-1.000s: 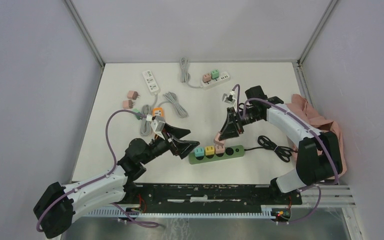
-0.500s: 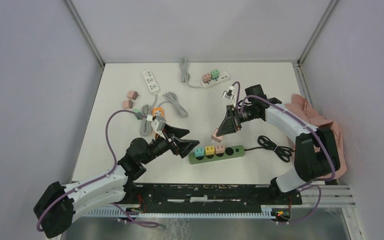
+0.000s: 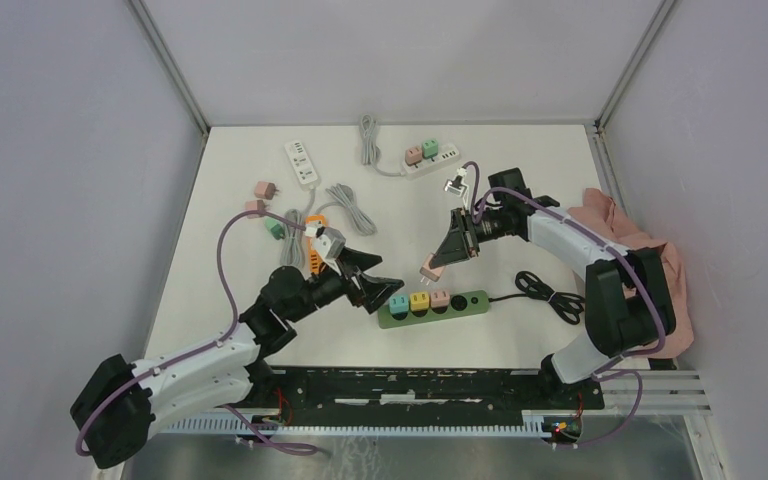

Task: Pull the plug off the socket
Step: Remove the plug from the socket.

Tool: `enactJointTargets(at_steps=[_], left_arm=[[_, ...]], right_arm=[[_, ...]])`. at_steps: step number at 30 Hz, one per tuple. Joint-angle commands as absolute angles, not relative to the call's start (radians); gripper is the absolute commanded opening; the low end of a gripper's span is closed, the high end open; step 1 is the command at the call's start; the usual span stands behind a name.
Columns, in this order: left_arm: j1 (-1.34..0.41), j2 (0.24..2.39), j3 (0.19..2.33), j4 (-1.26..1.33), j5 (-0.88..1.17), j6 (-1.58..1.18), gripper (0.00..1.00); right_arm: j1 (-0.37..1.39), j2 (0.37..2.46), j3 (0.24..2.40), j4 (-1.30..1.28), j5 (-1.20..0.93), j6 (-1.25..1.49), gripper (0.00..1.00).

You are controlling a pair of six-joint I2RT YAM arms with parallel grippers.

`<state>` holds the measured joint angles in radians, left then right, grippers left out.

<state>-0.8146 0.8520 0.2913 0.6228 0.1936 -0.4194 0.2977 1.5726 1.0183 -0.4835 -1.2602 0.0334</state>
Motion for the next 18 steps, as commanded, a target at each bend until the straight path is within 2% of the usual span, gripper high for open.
enactJointTargets(at_steps=[1,18], left_arm=[[-0.811,0.869,0.363,0.596,0.209,-0.330,0.96],[-0.812,1.005,0.522,0.410,0.258,-0.247,0.96]], right_arm=[[0.292,1.586,1.027,-0.437,-1.310,0.077,0.10],[0.277,1.681,1.049,-0.417,-1.280,0.268,0.09]])
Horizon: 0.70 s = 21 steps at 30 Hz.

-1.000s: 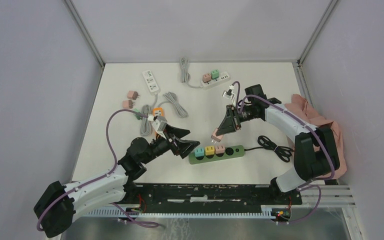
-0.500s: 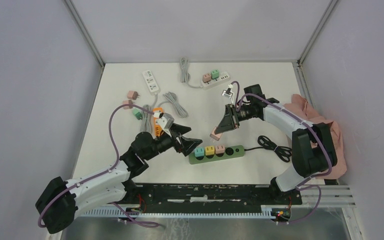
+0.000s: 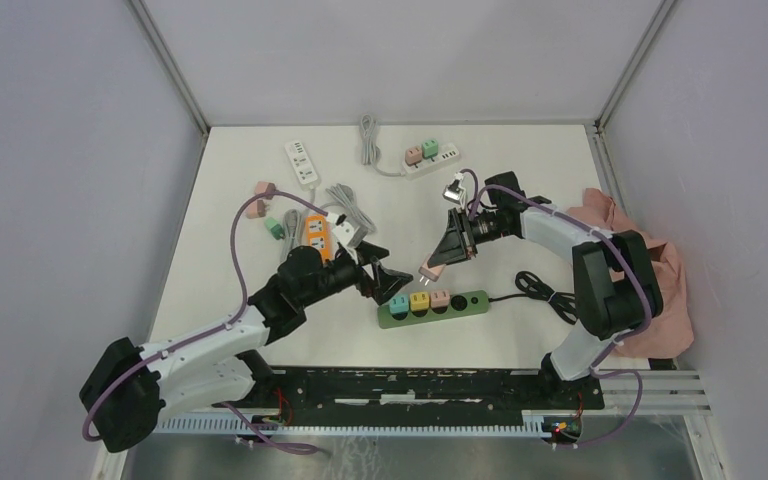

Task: Pull the plug off the socket
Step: Remove the plug from the socket.

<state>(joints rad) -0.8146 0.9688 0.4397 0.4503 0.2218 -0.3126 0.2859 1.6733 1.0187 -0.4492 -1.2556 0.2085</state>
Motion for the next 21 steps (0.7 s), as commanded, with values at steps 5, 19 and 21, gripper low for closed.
enactJointTargets(at_steps=[5,19,21], left_arm=[[-0.815,1.106,0.581,0.427,0.267,-0.346,0.95],[-1.004,1.316,0.805,0.167,-0.161,-0.408,0.96],[-1.029,1.349,0.836,0.141,-0.205,-0.410,0.96]], right_arm=[[0.273,1.684,1.045,-0.406,-1.258,0.294,0.10],[0.264,1.702,1.048,-0.402,-1.252,0.313,0.11],[0.263,1.702,1.048,-0.402,-1.252,0.313,0.12]])
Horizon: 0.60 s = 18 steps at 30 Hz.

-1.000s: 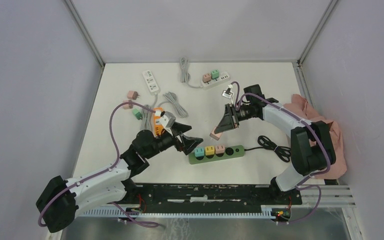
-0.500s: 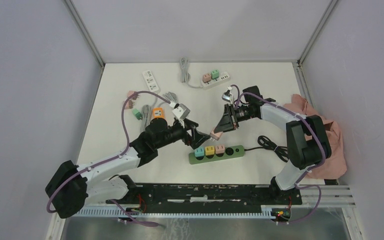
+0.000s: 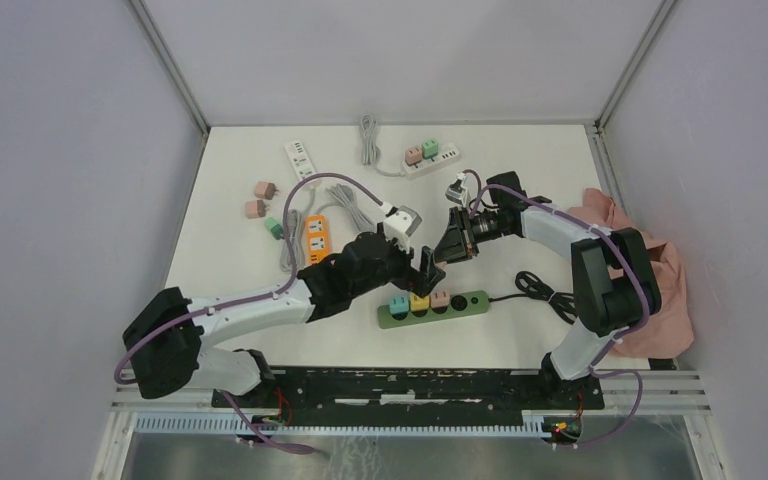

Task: Pull the plug off the socket
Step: Remove the plug from the socket.

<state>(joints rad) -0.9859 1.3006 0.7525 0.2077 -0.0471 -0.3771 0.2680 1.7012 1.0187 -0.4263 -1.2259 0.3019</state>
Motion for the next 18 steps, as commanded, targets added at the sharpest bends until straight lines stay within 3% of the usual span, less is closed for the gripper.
enactJointTargets(at_steps=[1,8,11,18], left_arm=[[-1.039,1.364,0.850,0.129,-0.222,-0.409,0.96],[-1.079,1.426,0.908,0.097,-0.315,-0.396,0.91],[-1.082,1.444,0.920,0.095,-0.320,-0.394,0.78],[-1.081,1.469,0.930,0.089,-0.284,-0.398,0.59]], right_arm=[[0.262,1.701,1.048,-0.402,-1.252,0.313,0.13],[0.258,1.700,1.049,-0.403,-1.258,0.314,0.13],[0.258,1.701,1.052,-0.403,-1.259,0.316,0.14],[0.257,1.699,1.052,-0.404,-1.262,0.314,0.14]])
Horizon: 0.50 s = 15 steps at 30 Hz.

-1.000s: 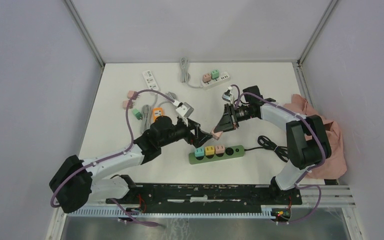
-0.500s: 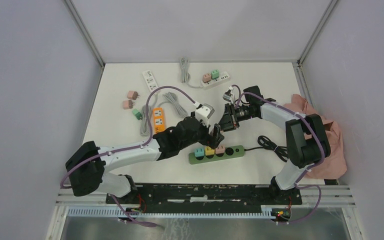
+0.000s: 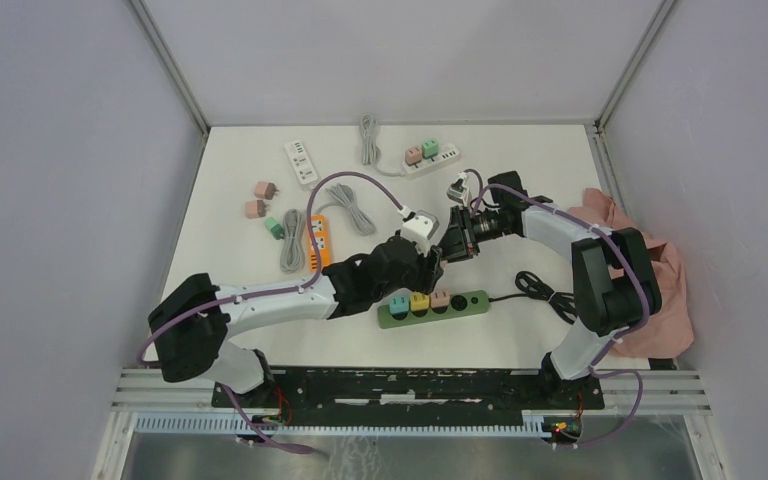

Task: Pull the plug off the socket
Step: Remove the plug from the socket.

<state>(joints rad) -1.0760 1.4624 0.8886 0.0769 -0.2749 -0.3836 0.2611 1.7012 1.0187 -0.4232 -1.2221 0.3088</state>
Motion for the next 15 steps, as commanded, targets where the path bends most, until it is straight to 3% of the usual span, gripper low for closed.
enactJointTargets(at_steps=[1,5,8,14,15], left_arm=[[-1.081,1.471,0.930,0.089,-0.280,-0.398,0.56],[-1.082,1.473,0.926,0.089,-0.276,-0.378,0.31],[-1.081,1.466,0.917,0.090,-0.293,-0.369,0.08],[-1.080,1.403,0.845,0.126,-0.327,-0.362,0.03],[-1.080,1.385,0.826,0.134,-0.340,-0.365,0.03]], right_arm=[[0.257,1.699,1.051,-0.405,-1.262,0.314,0.15],[0.257,1.697,1.051,-0.405,-1.270,0.305,0.18],[0.257,1.692,1.059,-0.425,-1.287,0.272,0.29],[0.256,1.681,1.110,-0.572,-1.293,0.089,0.52],[0.255,1.679,1.116,-0.589,-1.293,0.072,0.62]])
